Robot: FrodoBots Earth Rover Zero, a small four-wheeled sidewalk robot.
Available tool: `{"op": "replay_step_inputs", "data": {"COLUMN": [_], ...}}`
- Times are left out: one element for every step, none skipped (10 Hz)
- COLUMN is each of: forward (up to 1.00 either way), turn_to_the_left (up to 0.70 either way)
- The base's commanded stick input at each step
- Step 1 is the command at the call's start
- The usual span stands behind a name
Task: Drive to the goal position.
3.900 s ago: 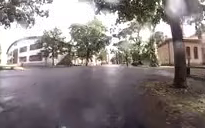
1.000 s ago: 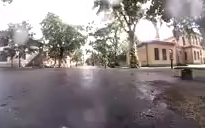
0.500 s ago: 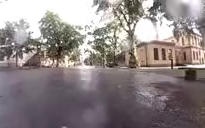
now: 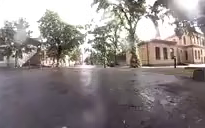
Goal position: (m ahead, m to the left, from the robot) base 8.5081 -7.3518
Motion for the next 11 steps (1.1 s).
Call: {"op": "replay_step_inputs", "data": {"forward": [0.85, 0.85, 0.85, 0.85, 0.85, 0.85, 0.85, 0.85, 0.85, 0.85, 0.85], "turn_to_the_left": [-0.06, -0.34, -0.34, -0.34, -0.21, 0.0, 0.0, 0.0, 0.0, -0.09, -0.34]}}
